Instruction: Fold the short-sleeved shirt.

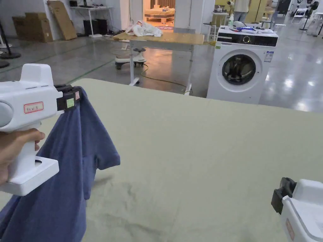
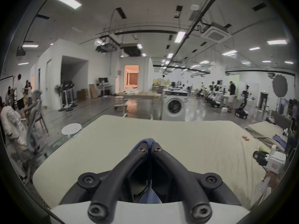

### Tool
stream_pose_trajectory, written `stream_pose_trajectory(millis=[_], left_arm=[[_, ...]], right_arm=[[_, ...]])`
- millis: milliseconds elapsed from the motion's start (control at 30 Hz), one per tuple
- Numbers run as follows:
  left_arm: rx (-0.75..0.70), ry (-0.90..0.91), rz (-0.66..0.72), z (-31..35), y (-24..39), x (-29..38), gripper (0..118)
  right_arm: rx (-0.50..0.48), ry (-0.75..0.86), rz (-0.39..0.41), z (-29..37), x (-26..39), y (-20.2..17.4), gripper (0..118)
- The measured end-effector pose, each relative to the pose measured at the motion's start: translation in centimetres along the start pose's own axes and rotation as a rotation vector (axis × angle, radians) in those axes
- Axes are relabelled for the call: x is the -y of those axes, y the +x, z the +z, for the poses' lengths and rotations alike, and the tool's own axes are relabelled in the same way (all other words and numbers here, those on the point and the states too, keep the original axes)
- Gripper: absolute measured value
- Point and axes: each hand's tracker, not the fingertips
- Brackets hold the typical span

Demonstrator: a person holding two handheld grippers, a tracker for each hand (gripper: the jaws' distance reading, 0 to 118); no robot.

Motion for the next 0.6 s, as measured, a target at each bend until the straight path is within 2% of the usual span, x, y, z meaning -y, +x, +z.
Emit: stream_pose_trajectory(millis=[300, 500, 600], left_arm=[[0.279, 0.044, -0.045, -3.5, 12.8, -2.8, 0], [0.504, 0.025, -0.049, -6.5, 22.2, -1.9, 0], [0.565, -0.023, -0.060, -7.9, 26.5, 0.2, 0]], right_arm=[[0.068, 0.037, -0.039, 2.4, -0.6, 4.3, 2], [0.136, 0.047, -0.056, 4.2, -0.5, 7.6, 2], [0.172, 0.046, -0.066, 5.0, -0.1, 9.2, 2]])
